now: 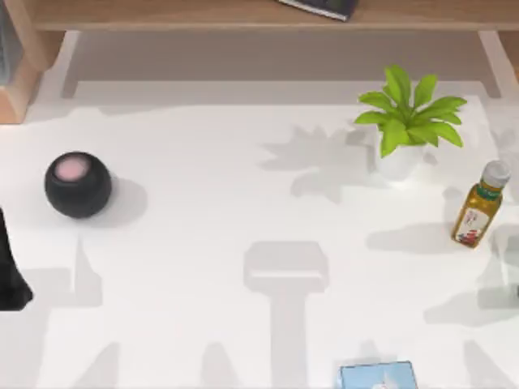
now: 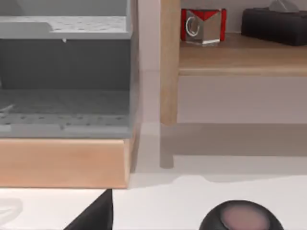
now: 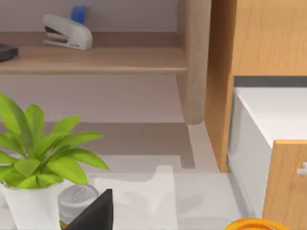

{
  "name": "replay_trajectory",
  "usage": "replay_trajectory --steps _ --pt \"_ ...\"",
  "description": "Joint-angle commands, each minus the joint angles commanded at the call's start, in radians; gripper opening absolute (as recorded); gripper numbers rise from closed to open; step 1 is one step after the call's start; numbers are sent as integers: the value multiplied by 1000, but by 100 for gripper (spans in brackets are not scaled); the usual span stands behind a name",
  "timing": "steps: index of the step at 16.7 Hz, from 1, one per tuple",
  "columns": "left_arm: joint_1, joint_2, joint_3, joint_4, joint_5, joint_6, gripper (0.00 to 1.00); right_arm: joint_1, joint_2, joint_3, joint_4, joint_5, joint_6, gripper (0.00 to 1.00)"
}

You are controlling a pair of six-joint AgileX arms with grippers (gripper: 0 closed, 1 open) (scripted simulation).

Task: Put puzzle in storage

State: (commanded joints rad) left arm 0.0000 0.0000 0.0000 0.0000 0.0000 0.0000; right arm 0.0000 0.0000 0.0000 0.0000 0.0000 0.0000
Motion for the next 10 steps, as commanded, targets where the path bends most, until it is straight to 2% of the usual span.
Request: replay_trajectory --steps 5,10 --pt "0 0 0 0 0 0 100 9 65 64 16 26 -1 100" --pt "0 0 0 0 0 0 100 57 377 377 67 119 3 100"
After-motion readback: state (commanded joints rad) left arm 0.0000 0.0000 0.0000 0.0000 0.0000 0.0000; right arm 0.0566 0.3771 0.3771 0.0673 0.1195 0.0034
